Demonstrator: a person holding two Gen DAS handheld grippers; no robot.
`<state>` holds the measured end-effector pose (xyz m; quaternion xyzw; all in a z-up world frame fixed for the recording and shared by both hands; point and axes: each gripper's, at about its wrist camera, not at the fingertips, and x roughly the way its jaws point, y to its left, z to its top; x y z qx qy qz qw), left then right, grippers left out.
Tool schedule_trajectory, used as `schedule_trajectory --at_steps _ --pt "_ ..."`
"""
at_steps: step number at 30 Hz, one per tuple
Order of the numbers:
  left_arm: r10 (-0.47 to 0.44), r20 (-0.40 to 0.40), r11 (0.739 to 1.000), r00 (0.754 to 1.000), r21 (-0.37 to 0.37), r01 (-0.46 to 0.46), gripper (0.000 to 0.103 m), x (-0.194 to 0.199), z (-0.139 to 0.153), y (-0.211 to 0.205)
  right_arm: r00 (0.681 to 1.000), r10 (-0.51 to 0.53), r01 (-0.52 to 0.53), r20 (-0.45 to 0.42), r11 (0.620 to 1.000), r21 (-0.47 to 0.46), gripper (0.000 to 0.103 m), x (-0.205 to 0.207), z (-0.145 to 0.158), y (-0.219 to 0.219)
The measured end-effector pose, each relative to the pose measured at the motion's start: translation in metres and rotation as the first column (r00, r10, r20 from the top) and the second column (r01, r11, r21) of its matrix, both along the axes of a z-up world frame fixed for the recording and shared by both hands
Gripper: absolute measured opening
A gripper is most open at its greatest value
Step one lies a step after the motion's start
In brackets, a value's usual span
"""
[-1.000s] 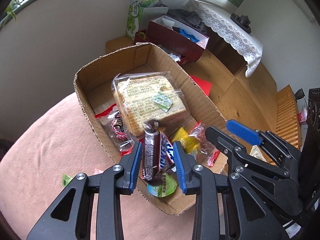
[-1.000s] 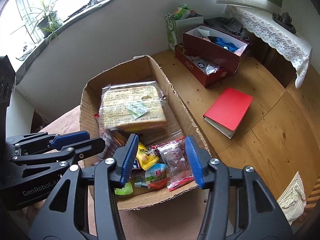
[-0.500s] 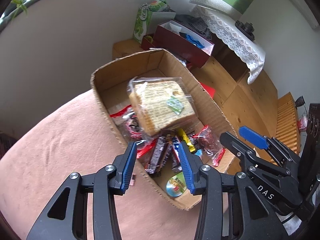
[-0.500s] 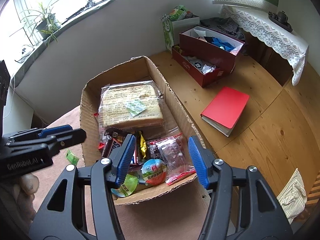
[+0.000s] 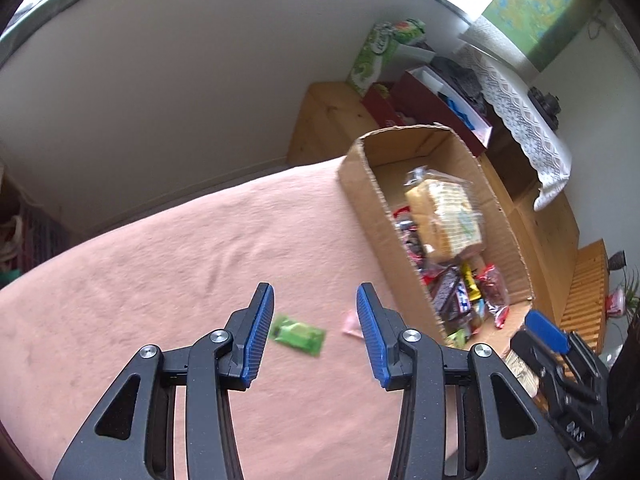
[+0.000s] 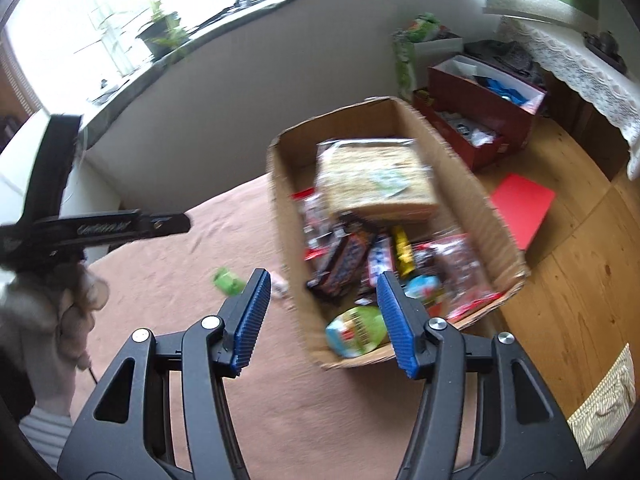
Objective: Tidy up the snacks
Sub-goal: 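Move both open tools back over the green and pink candies on the table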
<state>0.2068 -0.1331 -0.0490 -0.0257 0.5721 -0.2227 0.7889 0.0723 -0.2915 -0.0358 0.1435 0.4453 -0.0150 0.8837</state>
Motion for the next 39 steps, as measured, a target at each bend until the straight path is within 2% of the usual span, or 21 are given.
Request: schedule_trajectory --at_steps 6,10,12,14,17,19,22,29,33,36,38,39 --pt "-0.011 -0.010 1.000 1.000 0.008 0.011 0.042 -0.003 -0.007 0.015 0.992 0.125 -0.125 -0.024 0.992 -0.010 0.058 -0.006 -0.011 0.053" --pt "-0.062 -0.004 0.998 0.998 0.004 0.062 0.042 -0.005 -0.010 0.013 0.988 0.146 -0.147 -0.039 0.989 -0.002 0.058 -0.011 -0.019 0.070" --pt "-0.129 0.010 0.992 0.992 0.000 0.129 0.042 -0.008 -0.011 0.005 0.989 0.140 -0.139 -0.045 0.990 0.005 0.058 -0.015 -0.021 0.072" --pt "-0.228 0.038 0.974 0.973 0.023 0.227 0.042 -0.015 -0.013 -0.007 0.991 0.124 -0.124 -0.052 0.992 0.009 0.058 -0.019 -0.025 0.069" --pt "-0.387 0.079 0.920 0.919 0.093 0.380 0.042 -0.028 -0.018 -0.030 0.993 0.093 -0.092 -0.074 0.996 0.018 0.058 -0.025 -0.033 0.059" --pt "-0.462 0.084 0.884 0.883 0.124 0.450 0.042 -0.033 -0.023 -0.043 0.993 0.068 -0.065 -0.093 0.997 0.034 0.058 -0.029 -0.040 0.051" --pt "-0.507 0.063 0.856 0.860 0.158 0.493 0.042 -0.035 -0.035 -0.058 0.992 0.042 -0.035 -0.116 0.998 0.058 0.058 -0.032 -0.049 0.042" --pt "-0.500 0.020 0.861 0.866 0.123 0.494 0.042 -0.031 -0.054 -0.074 0.989 0.052 -0.044 -0.140 0.997 0.064 0.053 -0.033 -0.059 0.039" --pt "-0.439 0.001 0.896 0.899 0.082 0.437 0.041 -0.018 -0.059 -0.079 0.988 0.055 -0.047 -0.143 0.997 0.058 0.051 -0.034 -0.060 0.038" --pt "-0.385 -0.018 0.921 0.923 0.057 0.386 0.031 -0.007 -0.065 -0.080 0.988 0.047 -0.040 -0.145 0.998 0.055 0.051 -0.036 -0.061 0.035" --pt "-0.390 -0.032 0.918 0.920 0.068 0.391 0.023 -0.005 -0.072 -0.085 0.988 0.039 -0.030 -0.149 0.998 0.057 0.051 -0.038 -0.061 0.033" --pt "-0.397 -0.027 0.914 0.917 0.078 0.398 0.023 -0.006 -0.073 -0.088 0.988 0.036 -0.028 -0.151 0.998 0.057 0.051 -0.039 -0.061 0.033"
